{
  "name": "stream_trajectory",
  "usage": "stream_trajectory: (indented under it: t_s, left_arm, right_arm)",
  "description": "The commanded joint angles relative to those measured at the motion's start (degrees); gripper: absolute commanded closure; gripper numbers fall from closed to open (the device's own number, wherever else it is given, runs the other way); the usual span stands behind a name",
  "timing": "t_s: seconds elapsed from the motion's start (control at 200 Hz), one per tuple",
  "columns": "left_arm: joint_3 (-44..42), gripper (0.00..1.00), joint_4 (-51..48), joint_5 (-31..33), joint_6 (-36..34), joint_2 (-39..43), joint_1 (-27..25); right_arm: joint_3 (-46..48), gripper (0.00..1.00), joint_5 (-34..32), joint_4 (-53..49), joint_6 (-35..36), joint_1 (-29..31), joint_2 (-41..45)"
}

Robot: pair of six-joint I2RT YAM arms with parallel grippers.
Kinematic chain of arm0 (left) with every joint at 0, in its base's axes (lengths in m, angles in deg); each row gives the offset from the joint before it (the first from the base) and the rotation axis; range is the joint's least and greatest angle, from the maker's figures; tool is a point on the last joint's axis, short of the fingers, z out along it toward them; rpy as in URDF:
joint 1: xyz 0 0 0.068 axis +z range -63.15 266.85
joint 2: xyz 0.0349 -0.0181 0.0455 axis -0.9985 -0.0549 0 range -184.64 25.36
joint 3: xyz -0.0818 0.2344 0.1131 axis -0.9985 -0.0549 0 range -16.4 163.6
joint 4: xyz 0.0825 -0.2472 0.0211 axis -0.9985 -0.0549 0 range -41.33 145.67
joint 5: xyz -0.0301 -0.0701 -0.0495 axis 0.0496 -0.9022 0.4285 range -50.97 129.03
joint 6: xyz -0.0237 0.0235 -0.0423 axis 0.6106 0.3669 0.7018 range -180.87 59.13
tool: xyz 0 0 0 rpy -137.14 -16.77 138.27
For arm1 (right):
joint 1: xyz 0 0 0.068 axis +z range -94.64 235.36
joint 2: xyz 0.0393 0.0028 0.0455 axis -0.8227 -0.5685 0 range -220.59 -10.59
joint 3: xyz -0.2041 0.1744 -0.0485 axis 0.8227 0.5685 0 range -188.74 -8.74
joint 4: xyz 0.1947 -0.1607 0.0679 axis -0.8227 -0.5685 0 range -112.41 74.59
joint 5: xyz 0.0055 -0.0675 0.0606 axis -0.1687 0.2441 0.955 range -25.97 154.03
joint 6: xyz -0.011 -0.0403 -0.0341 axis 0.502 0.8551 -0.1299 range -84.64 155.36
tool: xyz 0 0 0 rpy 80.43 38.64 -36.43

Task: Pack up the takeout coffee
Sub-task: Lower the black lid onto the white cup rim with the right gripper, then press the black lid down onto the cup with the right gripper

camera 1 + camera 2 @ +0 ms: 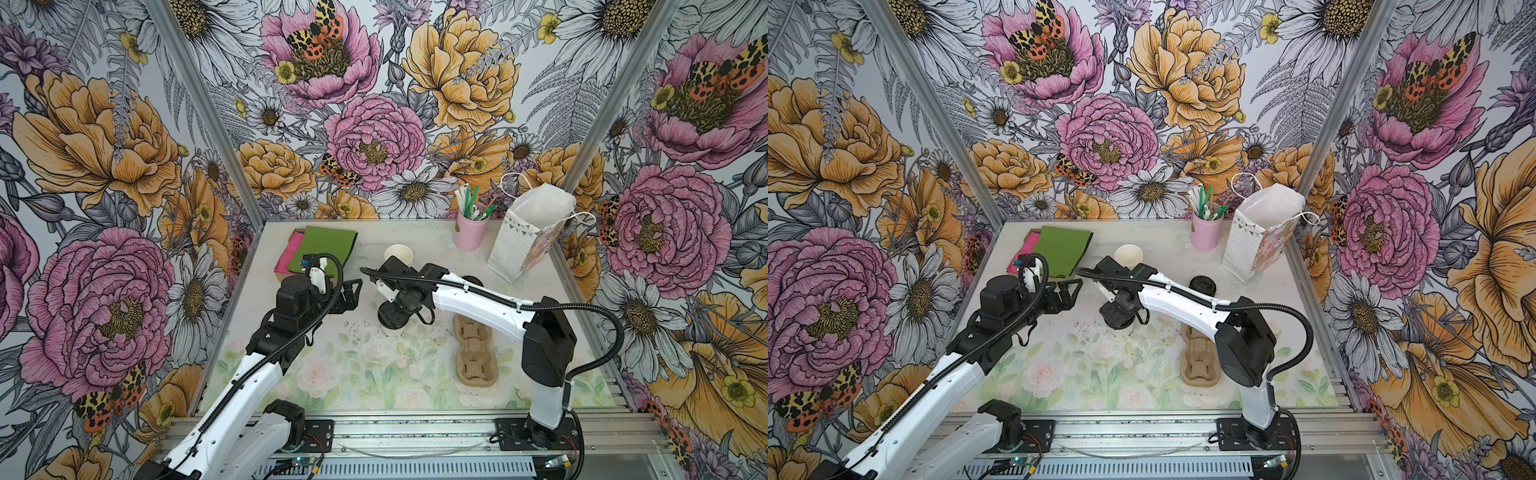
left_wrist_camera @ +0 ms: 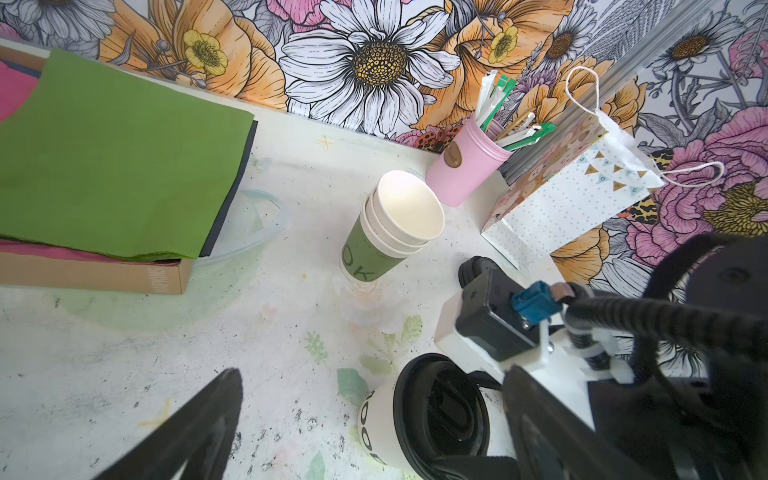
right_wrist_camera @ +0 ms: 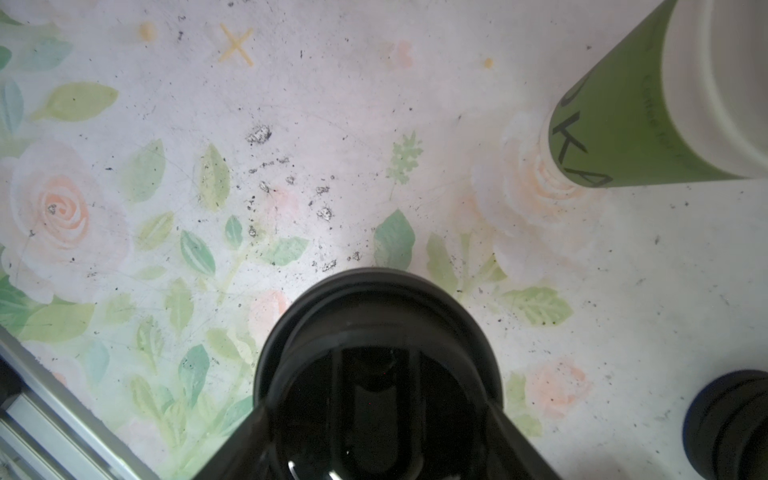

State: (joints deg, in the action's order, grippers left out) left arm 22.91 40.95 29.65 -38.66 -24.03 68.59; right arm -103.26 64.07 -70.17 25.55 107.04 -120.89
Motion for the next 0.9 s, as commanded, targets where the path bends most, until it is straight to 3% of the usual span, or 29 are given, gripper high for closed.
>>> stream_trajectory:
  t_s: [0.0,0.89]
  left_arm:
    - [-0.4,0.01,1.3,0.7,0.4,0.5,-0.4]
    - [-0.5,0.01,1.4,0.7,0.0,0.9,-0.2]
  right_arm:
    - [3.1,0.33,3.1,-9.5,-0.3,-0.1,-7.1]
    - [-7.6,0.26,2.9,-9.3,-3.3,-0.1,-6.8]
